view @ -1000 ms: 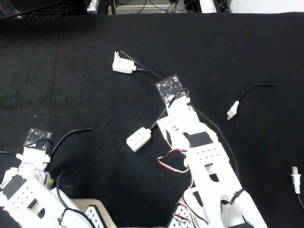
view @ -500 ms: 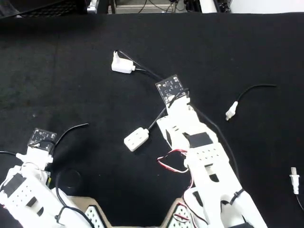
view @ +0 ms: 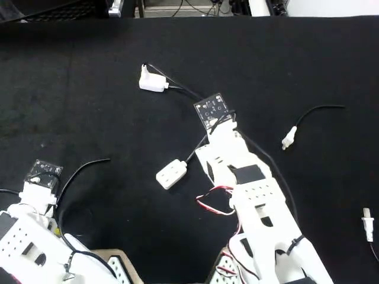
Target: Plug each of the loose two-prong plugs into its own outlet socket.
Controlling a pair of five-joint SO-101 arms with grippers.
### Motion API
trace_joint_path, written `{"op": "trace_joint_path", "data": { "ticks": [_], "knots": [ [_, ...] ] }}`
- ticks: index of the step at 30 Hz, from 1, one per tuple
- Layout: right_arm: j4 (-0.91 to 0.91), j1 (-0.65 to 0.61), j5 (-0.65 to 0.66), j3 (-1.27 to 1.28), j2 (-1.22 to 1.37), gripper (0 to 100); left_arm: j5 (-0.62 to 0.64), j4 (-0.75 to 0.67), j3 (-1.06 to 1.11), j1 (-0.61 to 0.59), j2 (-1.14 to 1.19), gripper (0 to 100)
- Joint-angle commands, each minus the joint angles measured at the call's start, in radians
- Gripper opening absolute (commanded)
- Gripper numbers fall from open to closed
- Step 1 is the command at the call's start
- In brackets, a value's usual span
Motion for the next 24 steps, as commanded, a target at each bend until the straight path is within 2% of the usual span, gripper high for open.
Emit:
{"op": "trace_joint_path", "data": {
  "ticks": [1, 9, 21, 24],
  "knots": [
    [-0.014, 0.009, 0.008, -0.004, -0.015, 29.3, -0.014, -0.026, -0.05, 0.03, -0.009, 22],
    [-0.014, 0.009, 0.008, -0.004, -0.015, 29.3, -0.012, -0.224, 0.071, 0.056, -0.011, 21],
    [-0.015, 0.009, 0.008, -0.004, -0.015, 29.3, -0.014, -0.219, 0.102, 0.094, -0.005, 21],
    [-0.015, 0.009, 0.008, -0.004, -0.015, 29.3, -0.014, -0.222, 0.102, 0.094, -0.011, 13]
  ]
}}
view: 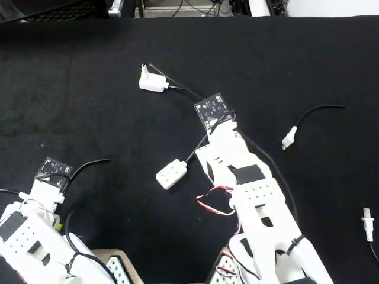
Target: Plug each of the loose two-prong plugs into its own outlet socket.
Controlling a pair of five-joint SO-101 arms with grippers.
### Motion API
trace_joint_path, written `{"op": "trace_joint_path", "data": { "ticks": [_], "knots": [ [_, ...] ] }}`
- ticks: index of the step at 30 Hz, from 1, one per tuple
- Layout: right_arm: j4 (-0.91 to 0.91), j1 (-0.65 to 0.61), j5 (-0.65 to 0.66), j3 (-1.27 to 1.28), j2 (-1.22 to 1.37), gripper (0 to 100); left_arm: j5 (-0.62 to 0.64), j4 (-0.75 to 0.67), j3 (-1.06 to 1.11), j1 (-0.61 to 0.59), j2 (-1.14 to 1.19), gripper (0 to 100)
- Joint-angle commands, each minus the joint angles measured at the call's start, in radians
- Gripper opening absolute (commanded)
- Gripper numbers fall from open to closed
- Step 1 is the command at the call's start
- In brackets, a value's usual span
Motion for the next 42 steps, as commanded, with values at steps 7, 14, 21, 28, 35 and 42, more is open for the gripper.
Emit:
{"op": "trace_joint_path", "data": {
  "ticks": [7, 14, 21, 28, 35, 42],
  "knots": [
    [-0.015, 0.009, 0.008, -0.005, -0.015, 29.3, -0.008, -0.02, -0.007, 0.015, -0.012, 7],
    [-0.015, 0.009, 0.008, -0.005, -0.015, 29.3, -0.012, -0.015, -0.004, 0.019, -0.012, 4],
    [-0.015, 0.009, 0.008, -0.005, -0.019, 29.3, 0.167, -0.023, -0.064, 0.113, -0.014, 3],
    [-0.014, 0.048, 0.002, -0.019, -0.022, 29.3, 0.601, -0.023, -0.216, 0.254, -0.014, 3],
    [-0.008, 0.115, -0.041, -0.059, -0.016, 29.3, 0.715, -0.006, -0.225, 0.404, -0.087, 3],
    [0.054, 0.115, -0.043, -0.104, -0.016, 29.3, 0.798, 0.17, -0.231, 0.532, -0.534, 3]
  ]
}}
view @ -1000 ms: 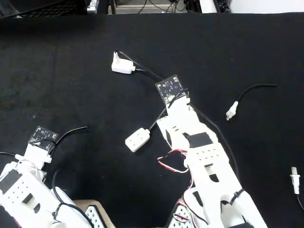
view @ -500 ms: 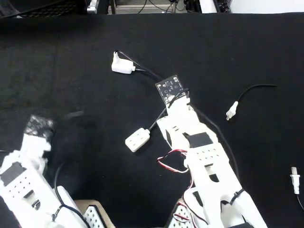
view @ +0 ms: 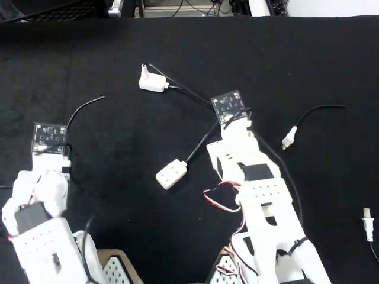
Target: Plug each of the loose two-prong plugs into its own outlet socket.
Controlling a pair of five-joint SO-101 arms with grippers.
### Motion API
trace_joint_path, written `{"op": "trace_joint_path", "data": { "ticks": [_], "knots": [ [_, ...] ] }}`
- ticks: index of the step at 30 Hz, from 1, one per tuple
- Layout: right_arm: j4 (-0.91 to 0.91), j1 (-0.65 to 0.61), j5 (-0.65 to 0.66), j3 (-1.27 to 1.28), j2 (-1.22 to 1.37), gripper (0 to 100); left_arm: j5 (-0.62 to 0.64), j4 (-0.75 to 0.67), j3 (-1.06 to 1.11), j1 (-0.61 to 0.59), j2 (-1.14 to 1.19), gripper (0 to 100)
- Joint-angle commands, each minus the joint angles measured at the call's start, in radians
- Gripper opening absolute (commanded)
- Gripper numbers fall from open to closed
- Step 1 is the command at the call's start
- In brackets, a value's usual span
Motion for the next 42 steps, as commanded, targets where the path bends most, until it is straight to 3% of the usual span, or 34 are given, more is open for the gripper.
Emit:
{"op": "trace_joint_path", "data": {
  "ticks": [1, 3, 6, 13, 19, 30, 35, 38, 42],
  "knots": [
    [0.071, 0.014, -0.011, -0.114, -0.015, 29.3, 0.133, 0.112, -0.064, 0.139, -0.342, 3],
    [0.114, 0.014, -0.011, -0.143, -0.015, 29.3, 0.239, 0.127, -0.007, 0.245, -0.499, 3],
    [0.155, 0.048, -0.032, -0.182, -0.015, 29.3, 0.318, 0.058, 0.054, 0.397, -0.466, 3],
    [0.226, 0.137, -0.081, -0.278, -0.008, 29.2, 0.497, -0.433, 0.282, 0.486, -0.466, 3],
    [0.295, 0.146, -0.114, -0.449, 0.189, 28.9, 0.531, -0.735, 0.453, 0.671, -0.489, 3],
    [0.626, 0.218, -0.187, -1.049, 0.78, 28.9, 0.532, -0.876, 0.452, 0.99, -0.488, 3],
    [0.663, 0.218, -0.245, -1.188, 0.872, 28.9, 0.591, -0.875, 0.452, 1.03, -0.488, 3],
    [0.631, 0.187, -0.301, -1.207, 0.92, 28.9, 0.677, -0.848, 0.452, 1.035, -0.488, 3],
    [0.609, 0.126, -0.308, -1.213, 0.992, 28.9, 0.692, -0.795, 0.452, 1.067, -0.488, 3]
  ]
}}
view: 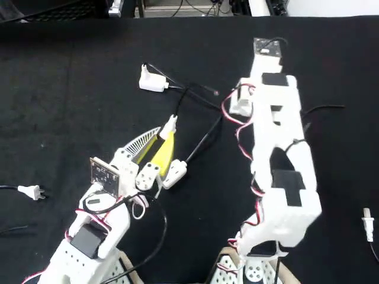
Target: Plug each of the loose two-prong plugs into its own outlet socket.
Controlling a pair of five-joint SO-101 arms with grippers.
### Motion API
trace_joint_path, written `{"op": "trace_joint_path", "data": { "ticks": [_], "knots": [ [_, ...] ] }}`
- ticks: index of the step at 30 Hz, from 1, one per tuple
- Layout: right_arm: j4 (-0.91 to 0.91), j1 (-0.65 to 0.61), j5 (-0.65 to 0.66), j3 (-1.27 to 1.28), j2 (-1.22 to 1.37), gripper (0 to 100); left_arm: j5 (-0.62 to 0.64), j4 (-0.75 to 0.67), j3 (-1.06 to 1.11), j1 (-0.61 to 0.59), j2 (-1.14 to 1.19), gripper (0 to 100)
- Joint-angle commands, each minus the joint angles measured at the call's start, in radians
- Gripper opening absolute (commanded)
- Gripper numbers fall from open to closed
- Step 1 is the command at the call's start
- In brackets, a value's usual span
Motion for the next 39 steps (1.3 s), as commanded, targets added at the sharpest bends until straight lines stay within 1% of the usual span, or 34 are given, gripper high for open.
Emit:
{"op": "trace_joint_path", "data": {
  "ticks": [1, 5, 7, 13, 16, 20, 28, 31, 33, 37, 39],
  "knots": [
    [-0.017, -0.083, -0.02, -0.054, 0.042, 28.9, 0.021, 0.068, 0.018, 0.048, -0.008, 3],
    [-0.011, -0.149, -0.021, -0.074, 0.05, 28.4, 0.021, 0.118, 0.018, 0.071, -0.008, 3],
    [-0.009, -0.167, -0.021, -0.081, 0.05, 24.8, 0.021, 0.123, 0.018, 0.071, -0.008, 3],
    [-0.009, -0.176, -0.021, -0.13, 0.05, 1.2, 0.021, 0.124, 0.018, 0.065, -0.008, 3],
    [-0.009, -0.18, -0.021, -0.128, 0.05, 3.2, 0.021, 0.124, 0.018, 0.065, -0.008, 3],
    [0.025, -0.203, -0.023, -0.134, 0.048, 1.1, 0.02, 0.124, 0.018, 0.065, -0.008, 3],
    [0.209, -0.353, -0.017, -0.249, 0.048, 1.2, 0.02, 0.132, 0.018, 0.065, -0.006, 3],
    [0.218, -0.362, -0.017, -0.251, 0.048, 1.2, 0.02, 0.164, 0.018, 0.065, -0.006, 3],
    [0.23, -0.364, -0.018, -0.249, 0.048, 1.2, 0.02, 0.16, 0.018, 0.064, -0.006, 3],
    [0.334, -0.374, -0.017, -0.291, 0.039, 1.2, 0.02, 0.158, 0.018, 0.061, -0.006, 3],
    [0.385, -0.385, -0.015, -0.308, 0.024, 1.2, 0.02, 0.155, 0.018, 0.035, -0.006, 3]
  ]
}}
